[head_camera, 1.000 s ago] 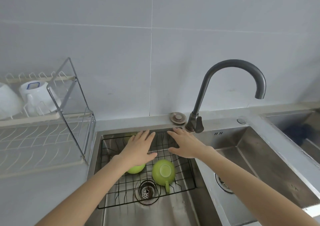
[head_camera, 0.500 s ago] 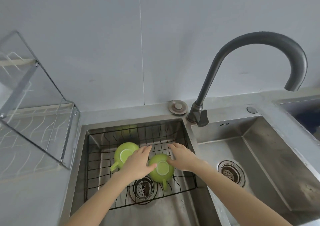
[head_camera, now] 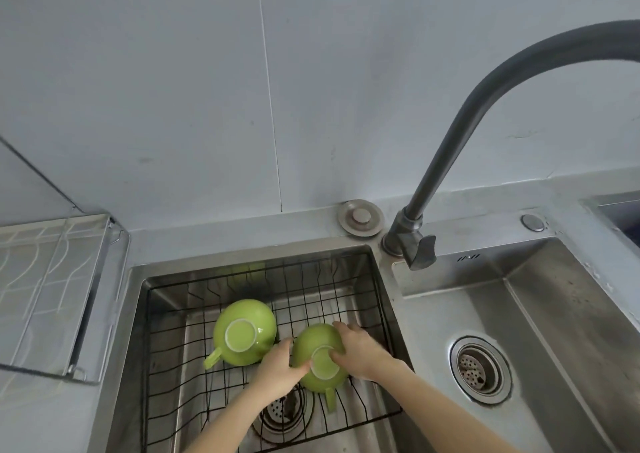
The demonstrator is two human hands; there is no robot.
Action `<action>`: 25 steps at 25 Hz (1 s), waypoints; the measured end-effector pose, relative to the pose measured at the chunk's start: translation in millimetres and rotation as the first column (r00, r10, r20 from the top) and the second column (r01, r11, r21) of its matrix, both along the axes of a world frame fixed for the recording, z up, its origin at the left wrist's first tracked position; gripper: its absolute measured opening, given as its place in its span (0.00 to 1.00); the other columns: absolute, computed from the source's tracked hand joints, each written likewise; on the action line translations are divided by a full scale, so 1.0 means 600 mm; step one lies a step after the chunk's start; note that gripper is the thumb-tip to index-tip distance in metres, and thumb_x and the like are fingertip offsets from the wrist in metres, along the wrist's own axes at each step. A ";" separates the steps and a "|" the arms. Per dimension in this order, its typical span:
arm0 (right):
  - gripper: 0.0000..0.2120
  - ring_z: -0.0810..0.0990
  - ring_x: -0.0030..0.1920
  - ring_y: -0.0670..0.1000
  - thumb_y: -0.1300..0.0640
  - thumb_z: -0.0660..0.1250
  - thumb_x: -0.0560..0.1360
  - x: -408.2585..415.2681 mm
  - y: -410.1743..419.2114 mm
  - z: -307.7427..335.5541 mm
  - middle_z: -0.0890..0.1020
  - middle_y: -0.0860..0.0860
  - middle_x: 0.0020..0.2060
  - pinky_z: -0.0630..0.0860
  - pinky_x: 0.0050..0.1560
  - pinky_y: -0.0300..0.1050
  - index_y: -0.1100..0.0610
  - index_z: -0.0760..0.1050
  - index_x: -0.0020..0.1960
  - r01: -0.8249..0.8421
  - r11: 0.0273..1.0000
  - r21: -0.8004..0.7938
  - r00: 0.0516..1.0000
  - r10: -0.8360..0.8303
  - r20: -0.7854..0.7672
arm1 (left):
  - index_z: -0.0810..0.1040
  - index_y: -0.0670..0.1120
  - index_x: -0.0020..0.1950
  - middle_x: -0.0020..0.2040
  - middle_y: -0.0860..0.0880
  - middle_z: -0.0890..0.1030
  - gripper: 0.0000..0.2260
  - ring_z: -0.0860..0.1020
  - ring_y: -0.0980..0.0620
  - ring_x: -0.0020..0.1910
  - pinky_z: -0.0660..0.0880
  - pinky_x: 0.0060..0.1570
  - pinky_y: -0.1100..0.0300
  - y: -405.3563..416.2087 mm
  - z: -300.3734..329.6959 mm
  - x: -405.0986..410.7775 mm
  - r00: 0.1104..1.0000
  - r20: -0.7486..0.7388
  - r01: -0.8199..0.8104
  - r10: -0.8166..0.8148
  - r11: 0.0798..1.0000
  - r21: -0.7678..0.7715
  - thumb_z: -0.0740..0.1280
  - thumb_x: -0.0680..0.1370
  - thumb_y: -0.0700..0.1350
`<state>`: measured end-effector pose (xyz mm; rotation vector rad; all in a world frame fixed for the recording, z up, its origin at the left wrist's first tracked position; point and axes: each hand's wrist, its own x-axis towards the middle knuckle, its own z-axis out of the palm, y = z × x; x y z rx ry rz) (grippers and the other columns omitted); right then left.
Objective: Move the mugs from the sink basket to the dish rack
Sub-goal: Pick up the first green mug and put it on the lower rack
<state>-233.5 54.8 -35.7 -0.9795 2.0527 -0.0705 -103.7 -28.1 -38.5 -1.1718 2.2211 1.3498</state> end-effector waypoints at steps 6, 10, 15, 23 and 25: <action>0.25 0.70 0.65 0.62 0.51 0.58 0.77 0.000 -0.018 -0.026 0.69 0.62 0.65 0.69 0.65 0.53 0.57 0.57 0.72 -0.031 0.998 0.062 0.999 0.032 -0.010 | 0.65 0.41 0.66 0.64 0.43 0.75 0.22 0.74 0.47 0.62 0.70 0.57 0.62 0.002 -0.042 -0.006 0.992 -0.020 -0.121 0.122 0.991 0.059 0.65 0.75 0.46; 0.27 0.70 0.65 0.63 0.51 0.59 0.78 -0.005 -0.024 -0.033 0.69 0.63 0.65 0.70 0.65 0.53 0.57 0.55 0.72 -0.048 0.996 0.080 0.999 0.047 0.014 | 0.66 0.40 0.66 0.62 0.42 0.76 0.22 0.75 0.46 0.61 0.72 0.58 0.58 0.001 -0.058 -0.006 0.981 -0.040 -0.184 0.187 0.980 0.077 0.66 0.75 0.45; 0.27 0.71 0.64 0.63 0.51 0.59 0.78 -0.006 -0.021 -0.032 0.70 0.63 0.64 0.70 0.65 0.53 0.57 0.55 0.73 -0.027 0.998 0.049 0.999 0.026 0.027 | 0.67 0.41 0.65 0.60 0.44 0.78 0.22 0.77 0.47 0.58 0.73 0.56 0.60 0.003 -0.053 -0.007 0.981 -0.073 -0.182 0.180 0.983 -0.029 0.67 0.74 0.47; 0.29 0.70 0.66 0.61 0.49 0.61 0.77 0.000 -0.006 0.016 0.69 0.62 0.66 0.70 0.66 0.51 0.56 0.55 0.74 0.043 0.993 -0.109 0.999 -0.040 0.027 | 0.69 0.42 0.64 0.57 0.45 0.79 0.24 0.77 0.50 0.52 0.75 0.54 0.59 -0.002 -0.012 0.001 0.950 -0.150 -0.277 0.273 0.961 -0.009 0.70 0.71 0.46; 0.29 0.70 0.66 0.60 0.48 0.60 0.77 0.007 0.001 0.037 0.69 0.61 0.67 0.69 0.66 0.50 0.56 0.55 0.74 0.055 0.987 -0.152 0.998 -0.053 0.018 | 0.69 0.42 0.65 0.56 0.46 0.78 0.24 0.75 0.52 0.50 0.74 0.53 0.60 -0.001 0.012 0.007 0.934 -0.186 -0.310 0.306 0.951 0.007 0.70 0.71 0.46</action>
